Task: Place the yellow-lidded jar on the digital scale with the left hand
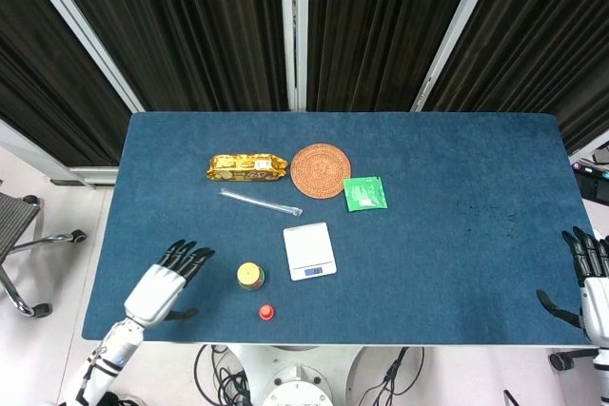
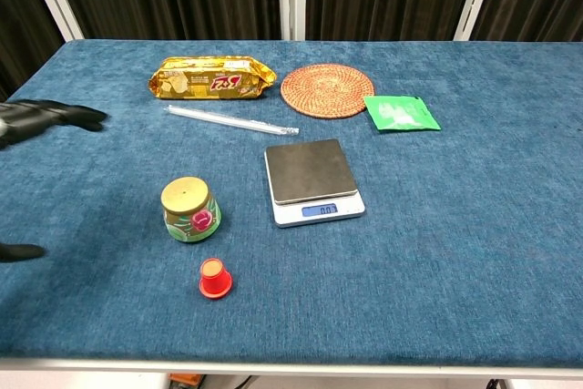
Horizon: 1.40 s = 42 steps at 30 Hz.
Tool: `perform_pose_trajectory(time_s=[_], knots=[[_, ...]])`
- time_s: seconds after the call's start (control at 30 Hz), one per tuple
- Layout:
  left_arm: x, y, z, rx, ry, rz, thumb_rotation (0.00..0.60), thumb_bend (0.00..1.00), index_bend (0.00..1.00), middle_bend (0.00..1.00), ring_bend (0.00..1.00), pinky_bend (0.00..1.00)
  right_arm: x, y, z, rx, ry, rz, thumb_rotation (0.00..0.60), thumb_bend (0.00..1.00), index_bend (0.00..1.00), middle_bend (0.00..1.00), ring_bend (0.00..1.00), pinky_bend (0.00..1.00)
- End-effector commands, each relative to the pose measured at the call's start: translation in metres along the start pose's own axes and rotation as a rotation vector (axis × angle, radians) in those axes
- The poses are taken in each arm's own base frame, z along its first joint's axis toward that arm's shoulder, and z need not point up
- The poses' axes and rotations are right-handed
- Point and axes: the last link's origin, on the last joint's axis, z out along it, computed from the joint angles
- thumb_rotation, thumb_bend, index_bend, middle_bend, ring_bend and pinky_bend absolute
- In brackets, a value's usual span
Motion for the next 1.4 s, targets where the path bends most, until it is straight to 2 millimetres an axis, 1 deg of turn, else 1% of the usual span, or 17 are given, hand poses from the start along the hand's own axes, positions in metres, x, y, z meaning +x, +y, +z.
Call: perform_pose_trajectory(time_s=[0.03,0.17,0.37,0.53,0.67,0.87,1.03,1.17,1.3,1.4], knots=[[-0.006,0.013,0.022,-0.044,-0.05,-0.014,0.6,0.09,0.07,0.08,0.0,0.08,0.001,0.002,-0.002,-0.007,-0.003,-0.002,0.6,0.13,0.0,0.0,0.0,0.0],[-0.013,0.015,0.037,-0.043,-0.08,-0.016,0.6,0.09,0.07,0.08,0.0,0.1,0.002,0.006,-0.005,-0.019,-0.008,-0.003,0.6,0.13,0.0,0.0,0.0,0.0],[-0.018,0.021,0.052,-0.056,-0.097,-0.016,0.6,0.09,0.07,0.08,0.0,0.12,0.002,0.01,-0.005,-0.029,-0.008,-0.003,0.6,0.13,0.0,0.0,0.0,0.0],[-0.021,0.026,0.062,-0.07,-0.111,-0.014,0.6,0.09,0.08,0.09,0.0,0.14,-0.001,0.009,-0.006,-0.024,-0.021,-0.01,0.6,0.13,0.0,0.0,0.0,0.0],[-0.024,0.03,0.068,-0.08,-0.099,0.003,0.6,0.09,0.13,0.13,0.02,0.21,-0.003,0.009,-0.006,-0.023,-0.029,-0.012,0.6,0.13,0.0,0.0,0.0,0.0],[-0.033,0.032,0.08,-0.072,-0.117,0.0,0.6,0.1,0.17,0.18,0.11,0.33,-0.002,0.011,-0.005,-0.031,-0.024,-0.008,0.6,0.13,0.0,0.0,0.0,0.0],[-0.035,0.034,0.088,-0.079,-0.092,0.002,0.6,0.13,0.25,0.29,0.26,0.46,0.0,0.015,-0.005,-0.04,-0.023,-0.01,0.6,0.13,0.0,0.0,0.0,0.0],[-0.039,0.033,0.091,-0.08,-0.083,0.006,0.6,0.17,0.36,0.42,0.39,0.59,-0.001,0.017,-0.005,-0.048,-0.03,-0.01,0.6,0.13,0.0,0.0,0.0,0.0],[-0.038,0.032,0.093,-0.071,-0.069,0.016,0.6,0.21,0.42,0.47,0.48,0.67,-0.001,0.016,-0.004,-0.047,-0.036,-0.01,0.6,0.13,0.0,0.0,0.0,0.0],[-0.033,0.034,0.094,-0.08,-0.042,0.02,0.6,0.23,0.45,0.51,0.52,0.7,-0.002,0.016,-0.004,-0.046,-0.037,-0.011,0.6,0.13,0.0,0.0,0.0,0.0]])
